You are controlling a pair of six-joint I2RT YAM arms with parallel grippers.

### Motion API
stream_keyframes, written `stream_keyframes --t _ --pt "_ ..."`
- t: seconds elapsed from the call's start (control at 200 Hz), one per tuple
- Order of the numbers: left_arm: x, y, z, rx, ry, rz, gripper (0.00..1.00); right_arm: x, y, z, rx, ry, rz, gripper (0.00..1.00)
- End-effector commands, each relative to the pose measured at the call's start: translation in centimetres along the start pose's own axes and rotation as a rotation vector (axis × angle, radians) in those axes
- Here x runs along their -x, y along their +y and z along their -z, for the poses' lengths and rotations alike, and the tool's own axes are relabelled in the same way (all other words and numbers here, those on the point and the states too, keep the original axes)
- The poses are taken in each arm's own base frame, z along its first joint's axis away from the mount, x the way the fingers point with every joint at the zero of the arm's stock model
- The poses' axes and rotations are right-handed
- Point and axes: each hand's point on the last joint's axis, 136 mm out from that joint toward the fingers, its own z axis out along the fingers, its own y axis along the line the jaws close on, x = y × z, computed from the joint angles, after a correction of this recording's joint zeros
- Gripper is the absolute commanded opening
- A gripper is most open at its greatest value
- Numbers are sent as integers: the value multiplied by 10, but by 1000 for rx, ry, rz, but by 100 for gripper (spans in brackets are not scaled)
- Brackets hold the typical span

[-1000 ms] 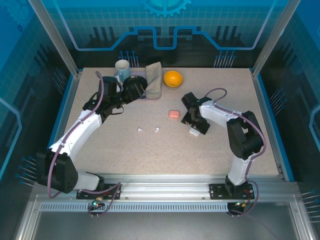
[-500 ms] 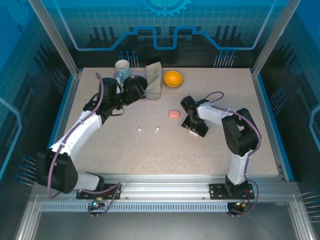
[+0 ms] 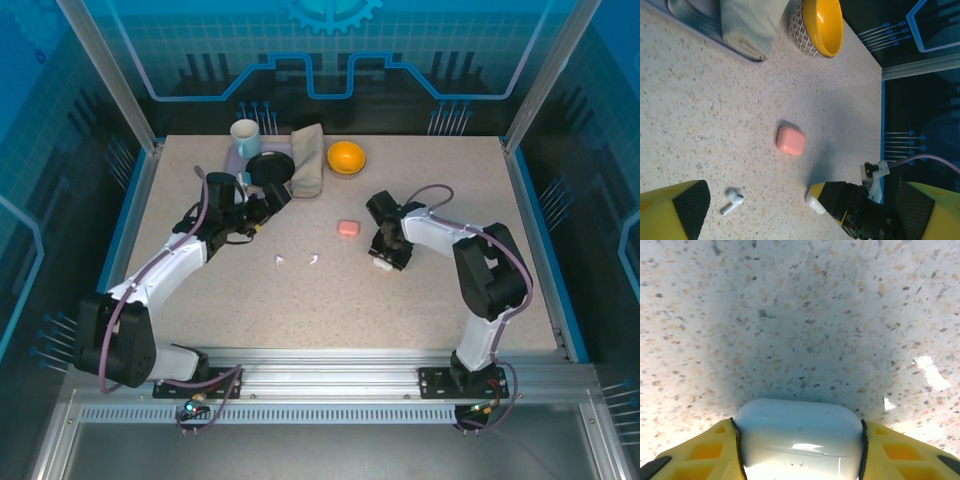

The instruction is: Insert the wireless bluetooth earbuds into the charging case

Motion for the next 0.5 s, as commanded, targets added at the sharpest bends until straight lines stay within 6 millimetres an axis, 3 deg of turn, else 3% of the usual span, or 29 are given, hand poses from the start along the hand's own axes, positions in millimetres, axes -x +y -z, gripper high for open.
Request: stream_keyframes --t 0.0,0.175,0.4,0.445,0.495 --pt "-14 -10 1 -72 42 22 99 -26 2 -12 27 90 -17 40" --pt "-49 -3 -11 -58 93 -8 99 -39 24 -2 68 99 -29 40" --pt "-103 1 -26 -47 138 -41 99 -64 39 -12 64 146 -54 41" --pt "-109 1 -27 -45 139 -46 99 -71 40 -15 55 158 -44 44" --pt "-112 2 -27 -38 140 -48 99 -76 41 -17 43 163 -32 55"
